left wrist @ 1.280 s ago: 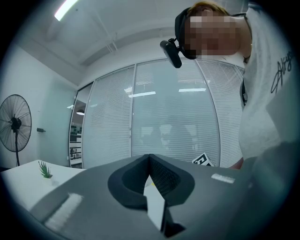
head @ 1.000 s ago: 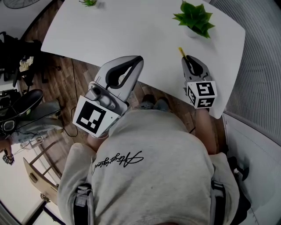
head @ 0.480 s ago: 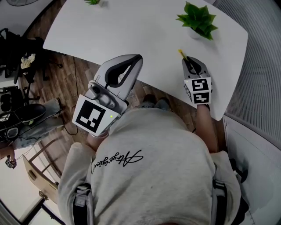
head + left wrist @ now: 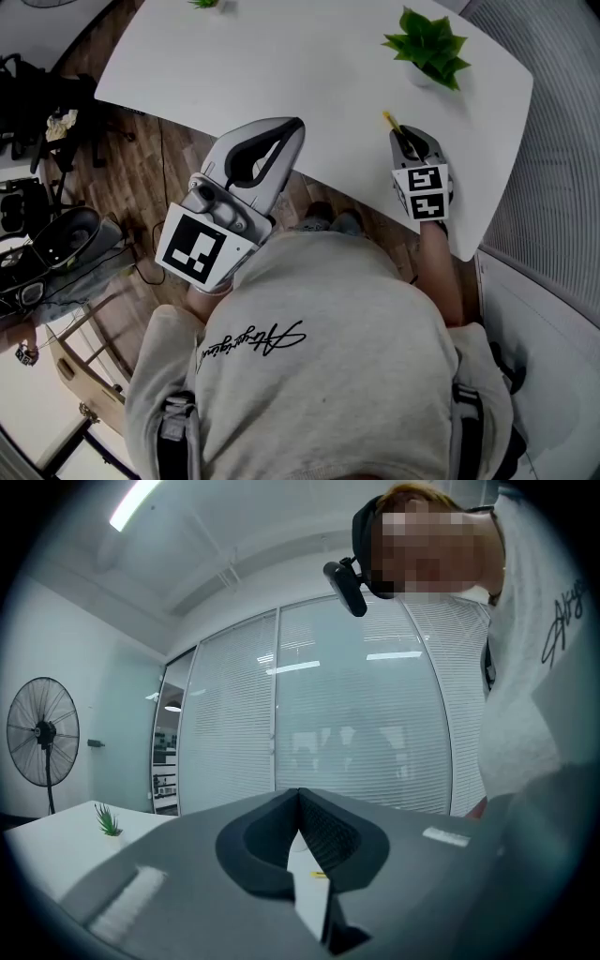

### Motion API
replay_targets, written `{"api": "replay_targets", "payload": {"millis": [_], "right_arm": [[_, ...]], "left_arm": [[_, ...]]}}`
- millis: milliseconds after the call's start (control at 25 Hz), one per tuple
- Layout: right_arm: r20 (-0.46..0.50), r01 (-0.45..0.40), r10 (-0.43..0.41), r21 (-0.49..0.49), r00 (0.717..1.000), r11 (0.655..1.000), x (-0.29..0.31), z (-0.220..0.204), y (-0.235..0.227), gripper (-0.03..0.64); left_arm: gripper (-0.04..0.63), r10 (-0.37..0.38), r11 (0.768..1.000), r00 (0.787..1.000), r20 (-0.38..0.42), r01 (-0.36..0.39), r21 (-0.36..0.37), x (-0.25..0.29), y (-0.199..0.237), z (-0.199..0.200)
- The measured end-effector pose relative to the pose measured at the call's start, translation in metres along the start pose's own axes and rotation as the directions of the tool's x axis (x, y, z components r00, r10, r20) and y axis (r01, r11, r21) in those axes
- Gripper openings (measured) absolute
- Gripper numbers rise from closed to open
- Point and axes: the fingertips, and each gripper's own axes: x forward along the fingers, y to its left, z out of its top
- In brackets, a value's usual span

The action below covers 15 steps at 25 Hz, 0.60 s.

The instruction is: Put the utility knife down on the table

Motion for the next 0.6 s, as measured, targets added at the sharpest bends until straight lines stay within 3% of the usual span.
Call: {"api": "replay_targets", "payload": {"millis": [600], "right_arm": [[-0.1, -0.017, 0.013, -0.036, 0.995, 0.999, 0.009, -0.0084, 0.0035, 0.06]], "left_arm": [[-0.002, 0.006, 1.0, 1.0, 0.005, -0.006, -0.002, -0.0017, 0.0003, -0.0001]]}}
